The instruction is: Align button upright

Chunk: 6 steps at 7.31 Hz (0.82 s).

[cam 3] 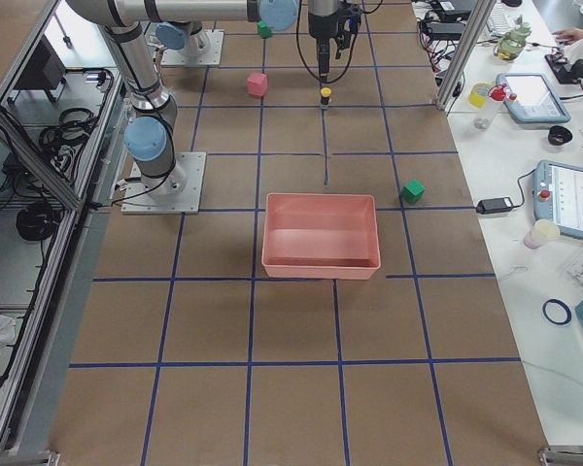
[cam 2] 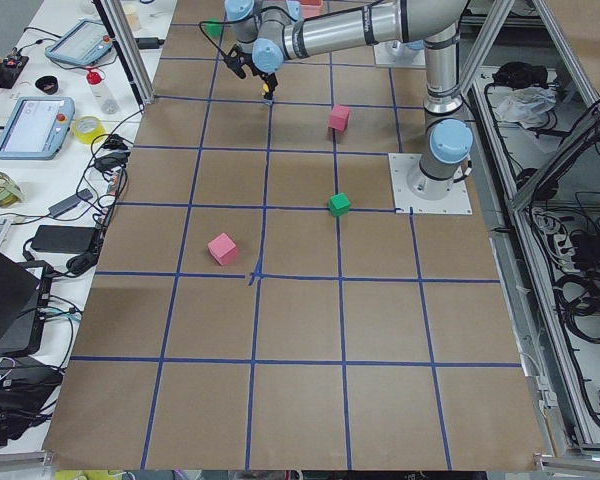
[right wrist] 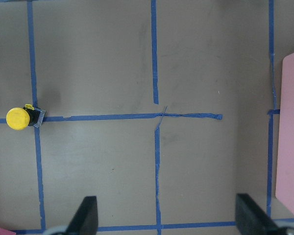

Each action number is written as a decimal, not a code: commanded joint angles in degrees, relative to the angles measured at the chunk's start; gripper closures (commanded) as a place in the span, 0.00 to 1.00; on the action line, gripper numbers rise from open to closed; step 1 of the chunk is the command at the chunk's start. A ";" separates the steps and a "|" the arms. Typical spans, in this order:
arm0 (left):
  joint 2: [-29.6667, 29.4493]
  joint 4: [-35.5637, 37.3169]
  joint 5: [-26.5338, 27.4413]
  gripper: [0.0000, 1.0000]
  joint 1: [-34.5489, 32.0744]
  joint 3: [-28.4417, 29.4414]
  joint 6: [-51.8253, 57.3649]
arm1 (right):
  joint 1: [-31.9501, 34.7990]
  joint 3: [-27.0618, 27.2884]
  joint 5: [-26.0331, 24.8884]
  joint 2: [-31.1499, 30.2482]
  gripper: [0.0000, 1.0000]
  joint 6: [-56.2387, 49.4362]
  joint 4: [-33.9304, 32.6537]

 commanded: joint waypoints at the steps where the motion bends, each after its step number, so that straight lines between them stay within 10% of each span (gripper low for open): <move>1: 8.66 -5.24 9.79 0.00 -0.09 -0.56 22.20 | 0.00 0.00 0.04 0.00 0.00 0.01 0.08; 6: 17.13 -8.06 13.79 0.00 6.83 -0.30 45.14 | 0.09 -0.35 4.25 0.26 0.00 -0.78 -0.96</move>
